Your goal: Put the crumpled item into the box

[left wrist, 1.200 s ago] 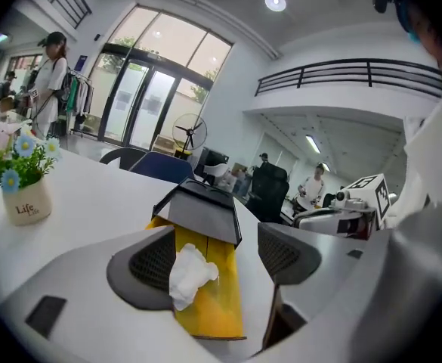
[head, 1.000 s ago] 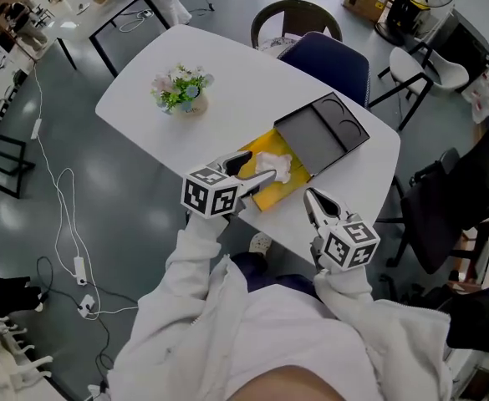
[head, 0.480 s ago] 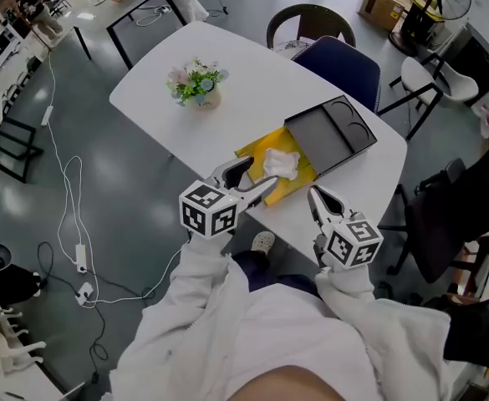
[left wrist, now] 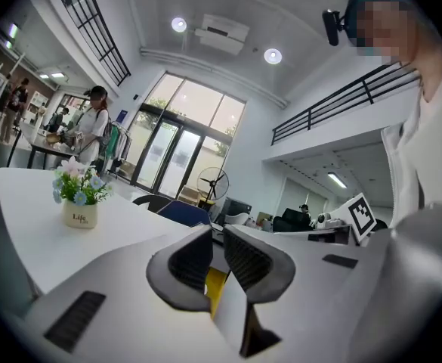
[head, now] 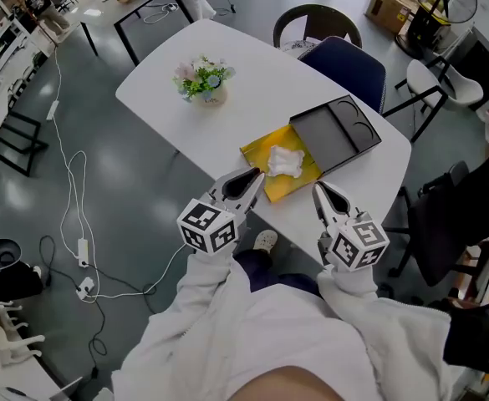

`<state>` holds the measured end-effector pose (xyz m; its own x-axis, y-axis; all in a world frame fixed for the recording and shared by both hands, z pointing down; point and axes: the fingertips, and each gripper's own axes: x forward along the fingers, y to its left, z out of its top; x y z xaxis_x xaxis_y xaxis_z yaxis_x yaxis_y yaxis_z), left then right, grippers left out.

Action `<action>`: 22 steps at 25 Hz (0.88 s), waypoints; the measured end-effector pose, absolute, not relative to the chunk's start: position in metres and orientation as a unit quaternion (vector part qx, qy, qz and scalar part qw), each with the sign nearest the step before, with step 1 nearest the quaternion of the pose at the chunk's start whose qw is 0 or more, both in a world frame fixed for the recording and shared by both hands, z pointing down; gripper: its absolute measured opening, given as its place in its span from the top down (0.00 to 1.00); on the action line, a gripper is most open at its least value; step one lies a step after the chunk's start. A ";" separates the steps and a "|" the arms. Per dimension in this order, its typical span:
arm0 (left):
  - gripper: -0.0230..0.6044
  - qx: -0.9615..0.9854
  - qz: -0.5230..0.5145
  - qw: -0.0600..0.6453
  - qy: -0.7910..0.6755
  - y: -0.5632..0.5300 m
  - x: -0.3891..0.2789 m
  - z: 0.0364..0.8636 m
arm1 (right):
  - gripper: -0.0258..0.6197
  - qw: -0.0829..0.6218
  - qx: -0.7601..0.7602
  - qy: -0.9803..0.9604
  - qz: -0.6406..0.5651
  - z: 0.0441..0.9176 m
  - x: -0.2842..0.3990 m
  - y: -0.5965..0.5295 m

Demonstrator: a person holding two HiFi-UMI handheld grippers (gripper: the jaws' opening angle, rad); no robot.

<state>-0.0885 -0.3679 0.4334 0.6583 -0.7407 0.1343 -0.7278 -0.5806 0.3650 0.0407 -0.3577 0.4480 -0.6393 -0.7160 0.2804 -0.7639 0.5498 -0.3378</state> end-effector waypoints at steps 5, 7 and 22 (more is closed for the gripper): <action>0.93 0.891 -0.011 0.143 -0.431 -0.360 -0.093 0.427 | 0.90 0.022 0.417 -0.888 0.194 0.435 0.041 -0.356; 0.93 0.884 0.003 0.123 -0.451 -0.359 -0.097 0.429 | 0.90 0.015 0.419 -0.889 0.181 0.430 0.043 -0.356; 0.94 0.879 0.029 0.079 -0.470 -0.352 -0.093 0.432 | 0.90 0.030 0.457 -0.878 0.139 0.427 0.052 -0.359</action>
<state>-0.0932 -0.3517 0.4316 0.5567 -0.8212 0.1253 -0.8304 -0.5457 0.1126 0.0519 -0.3586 0.4274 -0.5800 -0.7946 0.1796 -0.8112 0.5433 -0.2163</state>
